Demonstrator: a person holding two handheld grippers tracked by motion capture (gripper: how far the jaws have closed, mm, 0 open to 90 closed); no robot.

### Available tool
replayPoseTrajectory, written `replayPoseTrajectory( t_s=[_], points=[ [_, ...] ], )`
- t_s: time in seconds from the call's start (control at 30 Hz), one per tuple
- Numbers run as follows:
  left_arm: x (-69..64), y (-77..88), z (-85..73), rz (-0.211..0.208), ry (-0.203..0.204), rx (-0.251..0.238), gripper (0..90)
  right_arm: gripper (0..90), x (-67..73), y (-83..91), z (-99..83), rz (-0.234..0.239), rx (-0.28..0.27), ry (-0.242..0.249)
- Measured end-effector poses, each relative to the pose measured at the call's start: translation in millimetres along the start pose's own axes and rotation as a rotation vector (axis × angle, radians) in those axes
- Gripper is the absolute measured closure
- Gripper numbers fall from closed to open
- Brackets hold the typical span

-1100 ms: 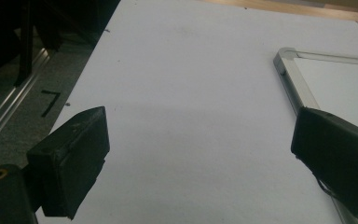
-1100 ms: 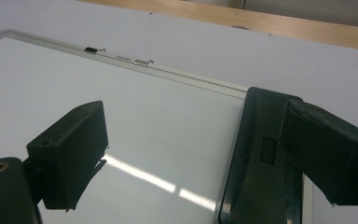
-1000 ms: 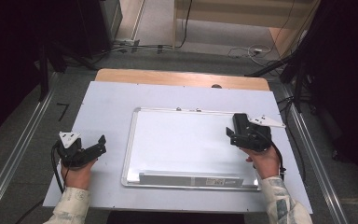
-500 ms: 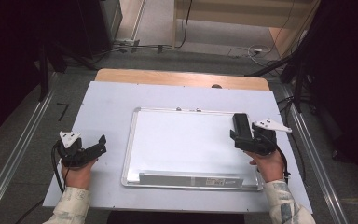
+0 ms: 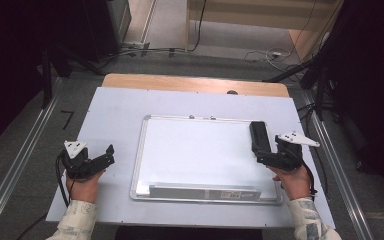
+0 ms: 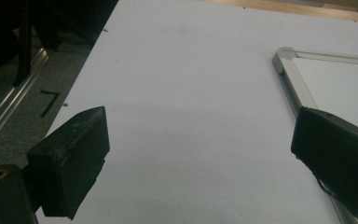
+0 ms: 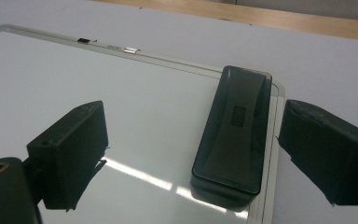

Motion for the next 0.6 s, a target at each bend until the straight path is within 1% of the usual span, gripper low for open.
replayPoseTrajectory(
  t_s=[0.3,0.6],
  points=[
    [0.0,0.0,0.0,0.000,-0.001,0.002,4.5,6.9,-5.5,6.7,-6.9,-0.015,0.006,0.002],
    [-0.2,-0.1,-0.2,-0.001,-0.004,0.003,4.5,6.9,-9.7,14.3,-12.8,-0.015,0.007,-0.002]
  ],
)
Point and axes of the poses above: each handheld gripper's, and its own axes: y roughly backward along the jaws, z roughly out of its top, x roughly to its left, the point moved 4 cm from there along -y, roughly forward along the jaws, and after that the axes turned 1 degree about -z, right-handed, at the moved point
